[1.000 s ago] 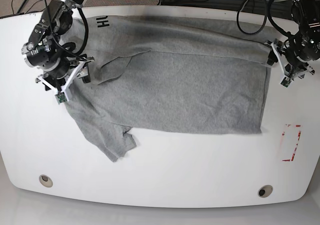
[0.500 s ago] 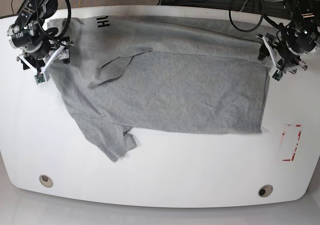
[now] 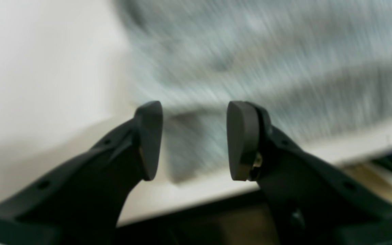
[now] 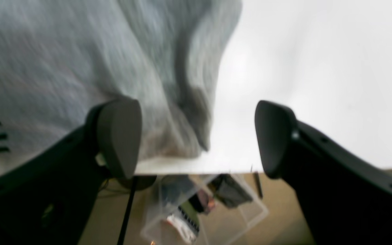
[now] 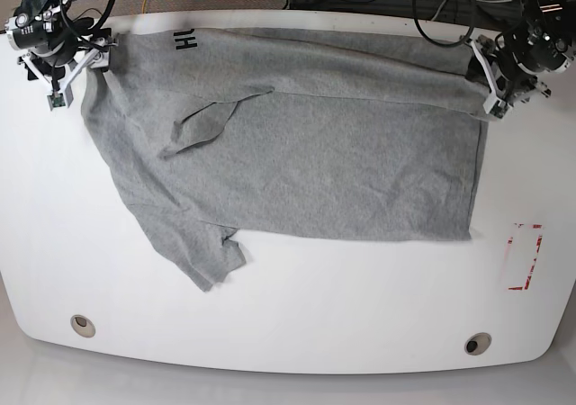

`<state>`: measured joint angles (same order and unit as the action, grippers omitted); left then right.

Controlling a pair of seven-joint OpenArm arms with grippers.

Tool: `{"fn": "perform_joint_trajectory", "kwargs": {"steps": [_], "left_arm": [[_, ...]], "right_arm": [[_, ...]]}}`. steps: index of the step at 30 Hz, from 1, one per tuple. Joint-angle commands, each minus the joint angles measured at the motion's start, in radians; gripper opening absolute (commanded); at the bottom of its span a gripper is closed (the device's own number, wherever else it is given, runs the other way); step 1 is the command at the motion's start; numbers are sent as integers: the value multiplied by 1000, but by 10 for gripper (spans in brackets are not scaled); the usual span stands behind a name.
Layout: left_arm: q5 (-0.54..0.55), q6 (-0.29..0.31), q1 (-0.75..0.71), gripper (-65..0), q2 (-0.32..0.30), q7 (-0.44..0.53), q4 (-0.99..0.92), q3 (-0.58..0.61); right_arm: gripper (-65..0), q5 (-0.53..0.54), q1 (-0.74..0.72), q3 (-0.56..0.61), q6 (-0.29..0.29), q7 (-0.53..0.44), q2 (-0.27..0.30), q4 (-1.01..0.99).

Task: Layout the t-shirt on the table in an organized manner, then fold the t-shirt properly
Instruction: 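Pull the shirt's collar edge taut with both grippers, away from the hem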

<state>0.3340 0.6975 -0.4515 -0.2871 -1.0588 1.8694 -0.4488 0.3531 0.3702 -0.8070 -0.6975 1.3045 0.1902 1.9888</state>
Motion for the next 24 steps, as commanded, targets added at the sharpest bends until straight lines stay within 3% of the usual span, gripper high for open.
{"fn": "perform_joint_trajectory", "kwargs": {"steps": [1, 13, 24], "left_arm": [[3, 1, 1, -379, -19, 9, -14, -6], [3, 1, 10, -379, -19, 10, -119, -8], [3, 1, -14, -379, -22, 10, -121, -8]], "right_arm": [[-154, 8, 3, -4, -1, -19, 7, 14], [-154, -1, 5, -1, -1, -65, -13, -36], [-154, 8, 28, -7, -1, -64, 32, -35]]}}
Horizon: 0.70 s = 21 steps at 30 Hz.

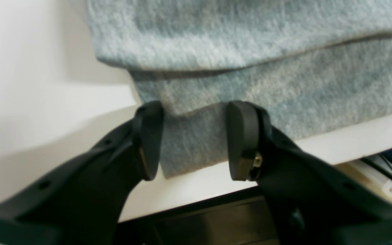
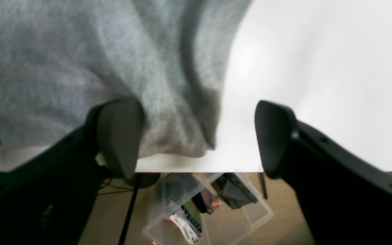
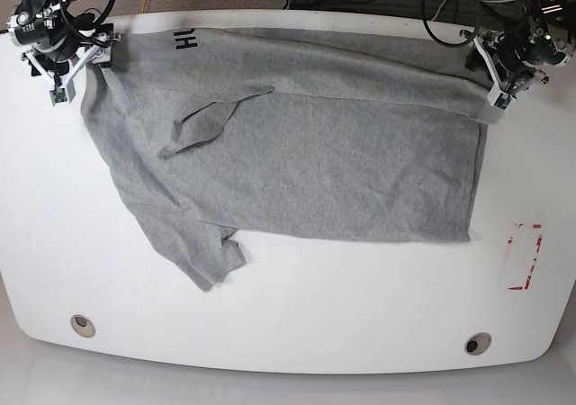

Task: Layout the t-shirt on the table in an organized manner, then fold the t-shirt properly
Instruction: 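Pull the shirt's collar edge taut with both grippers, away from the hem, then release and move both grippers across the shirt to the hem edge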

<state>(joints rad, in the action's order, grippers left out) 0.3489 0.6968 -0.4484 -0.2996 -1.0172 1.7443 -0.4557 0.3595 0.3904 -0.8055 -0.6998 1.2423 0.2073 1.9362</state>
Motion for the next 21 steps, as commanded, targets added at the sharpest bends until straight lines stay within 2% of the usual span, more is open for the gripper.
{"fn": "perform_joint_trajectory", "kwargs": {"steps": [1, 11, 21], "left_arm": [[-12, 1, -17, -379, -16, -32, 6, -1], [-7, 1, -56, -379, -36, -33, 72, -1], [-4, 1, -43, -378, -36, -36, 200, 1]], "right_arm": [[-154, 2, 8, -8, 2, -2, 14, 18], [-154, 2, -8, -8, 2, 1, 36, 64], [-154, -6, -176, -1, 2, 6, 36, 64]]}}
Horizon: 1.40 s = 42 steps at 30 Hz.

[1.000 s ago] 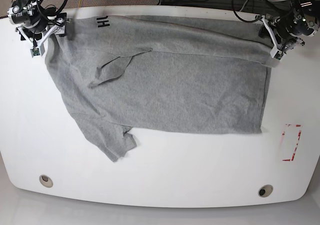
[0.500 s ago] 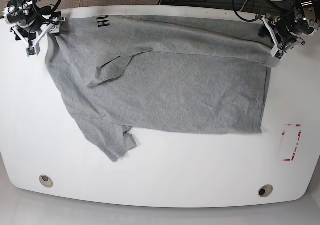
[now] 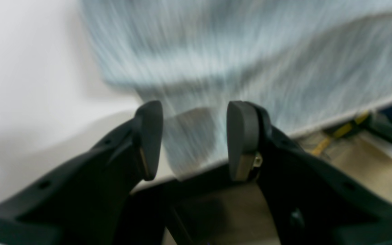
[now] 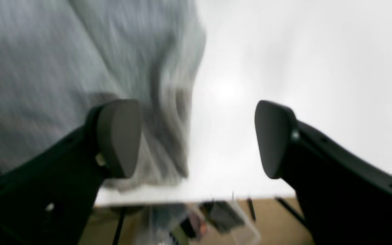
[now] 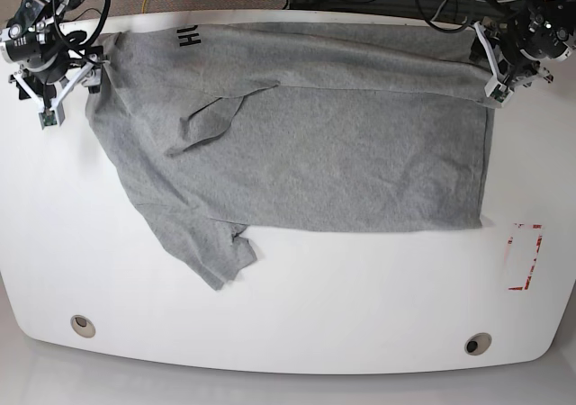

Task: Layout the t-shirt on the table in an organized manner, then fold the t-shirt properly
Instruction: 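Release and move both grippers across the shirt to the hem edge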

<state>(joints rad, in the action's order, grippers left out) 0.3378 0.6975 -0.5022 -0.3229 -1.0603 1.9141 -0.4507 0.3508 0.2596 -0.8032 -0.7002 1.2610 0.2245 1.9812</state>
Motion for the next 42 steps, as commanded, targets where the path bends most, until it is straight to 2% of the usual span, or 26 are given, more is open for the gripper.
{"fn": "perform_joint_trajectory", "kwargs": {"steps": [1, 9, 15, 20, 26, 31, 35, 42], "left_arm": [[7, 1, 21, -376, -12, 5, 35, -4], [7, 1, 155, -376, -12, -68, 41, -4], [4, 1, 316, -376, -12, -102, 37, -4], [-16, 1, 466, -376, -5, -102, 32, -4], [-122, 1, 650, -376, 44, -97, -3, -4], [-187, 1, 779, -376, 51, -96, -117, -4], [-200, 1, 860, -376, 51, -82, -227, -4], [-202, 1, 900, -376, 48, 1, -319, -4]], "right_arm": [[-154, 1, -70, -3, 2, -8, 19, 16], [-154, -12, -290, 64, 2, 58, 29, -20], [-154, -89, -458, 173, 2, 53, 33, -121], [-154, -128, -584, 202, 2, 16, 28, -282], [-154, -184, -731, 213, 2, -102, 23, -589], [-154, -238, -802, 215, 2, -238, 26, -810], [-154, -287, -842, 215, 2, -356, 31, -975], [-154, -324, -882, 215, 2, -530, 56, -1239]]}}
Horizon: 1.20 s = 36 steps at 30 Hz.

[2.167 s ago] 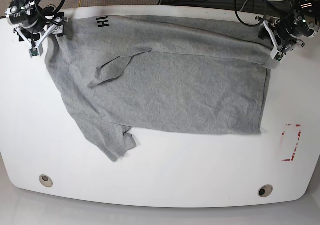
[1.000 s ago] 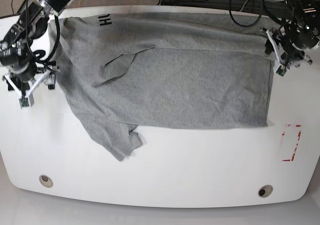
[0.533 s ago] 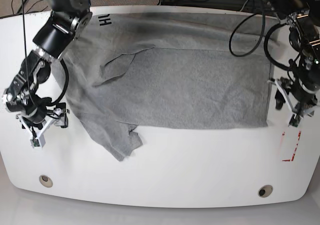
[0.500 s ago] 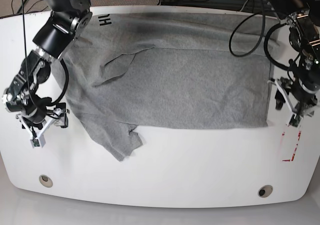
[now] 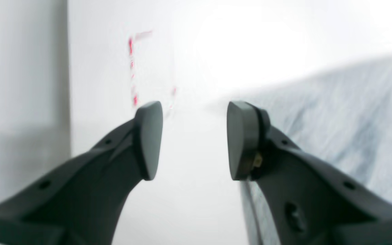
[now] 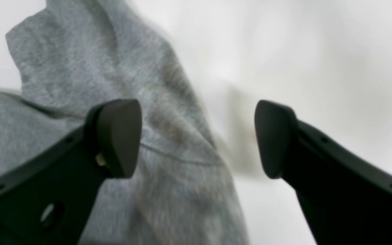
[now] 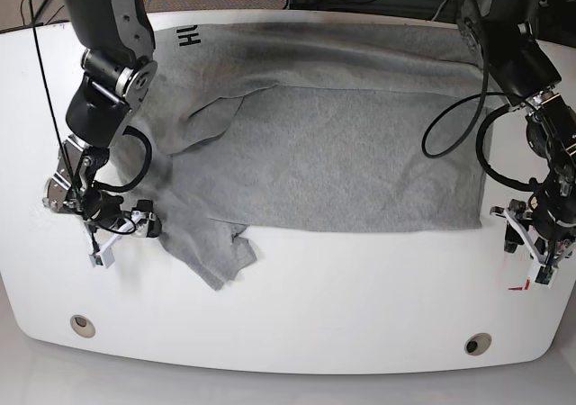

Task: Layout the t-shirt on the table in an organized manner, then fold the t-shirt properly
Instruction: 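Release and move both grippers across the shirt to the hem edge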

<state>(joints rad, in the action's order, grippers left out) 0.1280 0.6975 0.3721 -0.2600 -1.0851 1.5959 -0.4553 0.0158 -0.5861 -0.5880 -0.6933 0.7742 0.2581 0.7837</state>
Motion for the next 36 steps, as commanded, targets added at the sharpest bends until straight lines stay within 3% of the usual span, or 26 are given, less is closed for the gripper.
{"fn": "perform_joint_trajectory", "kwargs": {"steps": [1, 6, 21, 26, 29, 36], "left_arm": [[8, 1, 28, -376, -15, 27, -6, 0], [8, 1, 28, -376, -15, 27, -16, 0], [6, 1, 11, -376, -22, 33, -81, -1], [6, 1, 8, -376, -37, 105, -174, -1], [6, 1, 9, -376, -40, 153, -242, -1], [8, 1, 21, -376, -68, 265, -426, 0]], "right_arm": [[-154, 9, -38, 0, -5, -57, 23, -63], [-154, 11, -31, 0, -5, -89, 27, -117], [-155, 9, -10, 1, -5, -86, -47, -116], [-163, 9, -11, 1, -5, -86, -52, -116], [-220, 9, -11, 1, -5, -88, -52, -116], [-496, 9, -11, 1, -5, -92, -52, -116]]}}
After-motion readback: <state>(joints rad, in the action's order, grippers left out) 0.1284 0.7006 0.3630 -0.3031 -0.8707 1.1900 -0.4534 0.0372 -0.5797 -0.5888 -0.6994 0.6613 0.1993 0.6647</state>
